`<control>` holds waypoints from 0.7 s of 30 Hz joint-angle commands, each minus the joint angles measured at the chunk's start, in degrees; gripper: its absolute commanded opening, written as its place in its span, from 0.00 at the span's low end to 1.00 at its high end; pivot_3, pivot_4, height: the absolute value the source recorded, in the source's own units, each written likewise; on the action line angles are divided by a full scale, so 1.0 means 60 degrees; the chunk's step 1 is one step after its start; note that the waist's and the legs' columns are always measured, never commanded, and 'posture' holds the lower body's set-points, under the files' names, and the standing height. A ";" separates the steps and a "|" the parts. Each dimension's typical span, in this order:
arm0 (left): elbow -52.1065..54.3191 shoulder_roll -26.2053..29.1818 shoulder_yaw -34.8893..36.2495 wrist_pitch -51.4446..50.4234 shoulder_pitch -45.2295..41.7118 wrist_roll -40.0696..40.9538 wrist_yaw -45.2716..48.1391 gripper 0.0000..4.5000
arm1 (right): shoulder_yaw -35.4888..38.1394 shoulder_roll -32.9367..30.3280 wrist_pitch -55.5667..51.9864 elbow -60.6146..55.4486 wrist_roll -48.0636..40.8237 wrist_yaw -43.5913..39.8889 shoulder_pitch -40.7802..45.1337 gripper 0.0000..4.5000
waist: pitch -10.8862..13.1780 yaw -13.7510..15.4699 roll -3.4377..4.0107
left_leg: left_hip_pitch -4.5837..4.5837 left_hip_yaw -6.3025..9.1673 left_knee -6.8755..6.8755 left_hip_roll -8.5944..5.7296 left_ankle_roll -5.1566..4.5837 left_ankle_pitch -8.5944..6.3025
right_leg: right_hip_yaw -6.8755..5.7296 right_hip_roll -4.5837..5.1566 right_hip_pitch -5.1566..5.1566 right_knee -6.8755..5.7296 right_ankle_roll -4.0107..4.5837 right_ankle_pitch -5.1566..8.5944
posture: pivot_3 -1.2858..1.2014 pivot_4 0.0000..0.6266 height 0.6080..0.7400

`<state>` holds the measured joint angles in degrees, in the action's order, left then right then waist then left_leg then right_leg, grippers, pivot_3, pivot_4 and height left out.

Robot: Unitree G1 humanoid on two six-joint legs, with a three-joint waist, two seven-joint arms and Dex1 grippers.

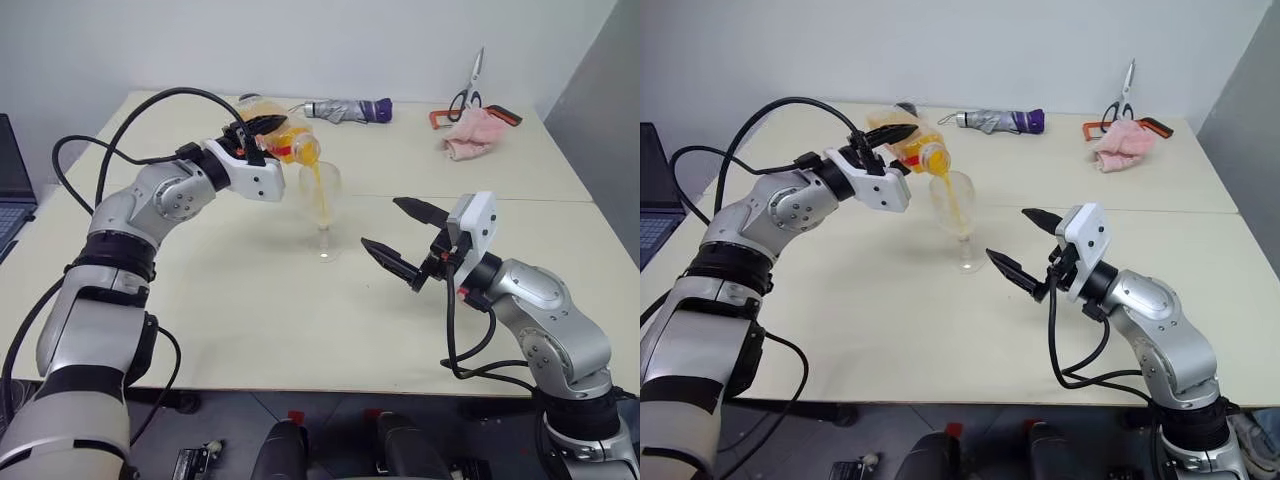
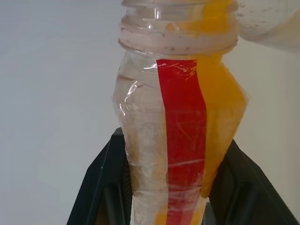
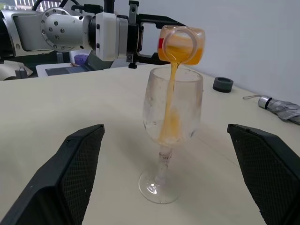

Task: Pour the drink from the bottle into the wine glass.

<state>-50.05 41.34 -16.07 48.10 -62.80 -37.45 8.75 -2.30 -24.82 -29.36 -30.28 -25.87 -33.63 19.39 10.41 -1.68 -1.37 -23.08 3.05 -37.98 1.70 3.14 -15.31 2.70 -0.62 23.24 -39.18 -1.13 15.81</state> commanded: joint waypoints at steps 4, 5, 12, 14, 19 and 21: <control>0.0113 0.0184 0.0012 0.0127 -0.0571 -0.0059 -0.0395 0.38 | 0.0083 -0.0040 0.0095 -0.0443 -0.0090 0.0038 0.0099 1.00 | 0.0000 0.0000 0.0000 | 0.0000 0.0000 0.0000 0.0000 0.0000 0.0000 | 0.0000 0.0000 0.0000 -0.0001 0.0000 0.0000 | 0.52 0.24 1.00; 0.0109 0.0190 0.0005 0.0137 -0.0585 -0.0093 -0.0420 0.38 | 0.0079 -0.0036 0.0098 -0.0446 -0.0087 0.0041 0.0093 1.00 | 0.0000 0.0000 0.0000 | 0.0000 0.0000 0.0000 0.0000 0.0000 0.0000 | 0.0000 0.0000 0.0000 -0.0002 0.0000 0.0000 | 0.52 0.24 1.00; -0.0071 0.0244 -0.0123 0.0143 -0.0797 -0.0210 -0.0574 0.38 | 0.0140 0.0023 0.0140 -0.0459 -0.0144 0.0055 0.0045 1.00 | 0.0000 -0.0001 0.0000 | 0.0000 0.0000 -0.0002 0.0000 0.0000 0.0000 | 0.0000 0.0000 0.0000 -0.0003 0.0000 0.0000 | 0.52 0.24 1.00; -0.0160 0.0261 -0.0187 0.0160 -0.0876 -0.0249 -0.0641 0.38 | 0.0173 0.0028 0.0101 -0.0521 -0.0252 0.0016 0.0015 1.00 | 0.0000 -0.0001 0.0000 | 0.0000 0.0000 -0.0002 0.0000 0.0000 0.0000 | 0.0000 0.0000 0.0000 -0.0004 0.0000 0.0000 | 0.52 0.24 1.00; -0.0337 0.0276 -0.0286 0.0207 -0.0980 -0.0349 -0.0781 0.38 | 0.0321 0.0201 -0.0362 -0.0814 -0.0949 0.0155 0.0031 1.00 | 0.0000 -0.0001 0.0000 | 0.0001 0.0000 -0.0002 0.0000 0.0000 0.0000 | -0.0001 0.0001 0.0000 -0.0007 0.0000 0.0000 | 0.52 0.24 1.00; -0.0418 0.0288 -0.0321 0.0227 -0.1005 -0.0382 -0.0847 0.38 | 0.0360 0.0213 -0.0497 -0.0875 -0.1092 0.0250 0.0092 1.00 | 0.0000 -0.0001 0.0000 | 0.0001 -0.0001 -0.0002 0.0000 0.0000 0.0000 | 0.0000 0.0001 0.0000 -0.0007 0.0000 0.0000 | 0.52 0.24 1.00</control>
<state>-52.77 41.87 -18.46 49.16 -66.07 -39.97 5.39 -1.61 -23.71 -31.92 -33.13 -30.60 -32.89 19.20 10.41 -1.68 -1.37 -23.07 3.05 -38.00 1.69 3.14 -15.31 2.70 -0.61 23.24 -39.23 -1.13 15.81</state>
